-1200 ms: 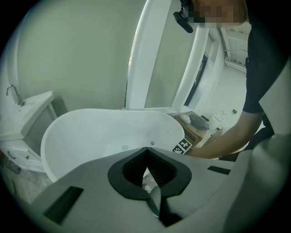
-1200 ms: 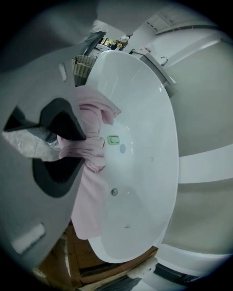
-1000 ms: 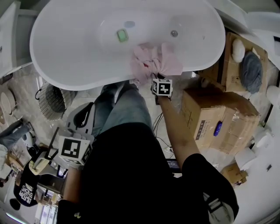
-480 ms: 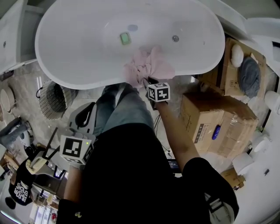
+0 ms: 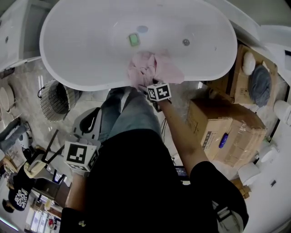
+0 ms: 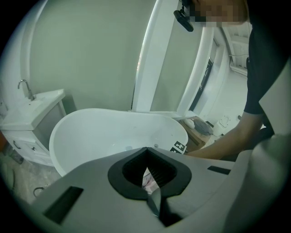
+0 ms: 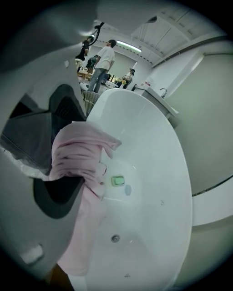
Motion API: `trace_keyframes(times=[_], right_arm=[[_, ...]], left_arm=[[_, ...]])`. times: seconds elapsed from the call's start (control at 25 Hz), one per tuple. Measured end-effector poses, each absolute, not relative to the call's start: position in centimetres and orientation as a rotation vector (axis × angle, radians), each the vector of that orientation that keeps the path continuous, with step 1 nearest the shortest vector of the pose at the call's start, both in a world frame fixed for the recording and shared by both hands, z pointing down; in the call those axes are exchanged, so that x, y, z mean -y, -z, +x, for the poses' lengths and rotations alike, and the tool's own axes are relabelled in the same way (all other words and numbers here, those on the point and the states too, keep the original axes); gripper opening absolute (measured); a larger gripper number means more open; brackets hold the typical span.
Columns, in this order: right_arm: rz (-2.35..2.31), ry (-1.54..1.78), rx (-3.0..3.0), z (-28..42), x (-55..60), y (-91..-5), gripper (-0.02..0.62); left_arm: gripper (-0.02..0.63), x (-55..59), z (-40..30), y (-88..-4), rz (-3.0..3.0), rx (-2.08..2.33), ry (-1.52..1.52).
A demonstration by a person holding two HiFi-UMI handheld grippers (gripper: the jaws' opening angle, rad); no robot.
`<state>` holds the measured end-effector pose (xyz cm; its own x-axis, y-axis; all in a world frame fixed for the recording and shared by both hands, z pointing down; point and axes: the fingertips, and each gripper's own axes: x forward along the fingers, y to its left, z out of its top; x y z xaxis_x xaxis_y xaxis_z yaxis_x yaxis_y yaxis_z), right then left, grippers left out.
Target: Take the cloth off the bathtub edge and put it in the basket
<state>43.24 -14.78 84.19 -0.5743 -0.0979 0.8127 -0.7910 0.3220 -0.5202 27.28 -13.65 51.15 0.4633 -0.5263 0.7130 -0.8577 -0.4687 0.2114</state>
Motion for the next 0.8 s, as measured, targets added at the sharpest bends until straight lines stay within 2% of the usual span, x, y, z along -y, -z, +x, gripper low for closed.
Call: trace_keyframes(times=[0.4,0.56,0.8], right_arm=[[0.916,-0.989,1.764,42.0,16.4,-85.1,0.385],[0.901,-0.991,1.718,41.9,16.2,-85.1,0.386],[0.853,-1.007,1.739,40.9,15.9,-85.2,0.268]], left_arm=[[0.014,12.7,25.7,-51.9,2.109,1.179,-0.745],[0.014,11.8,25.3,-52.4,2.079,1.199,-0.724],[0.014,10.3,24.8,-52.9,2.037,1.226,-0.689]])
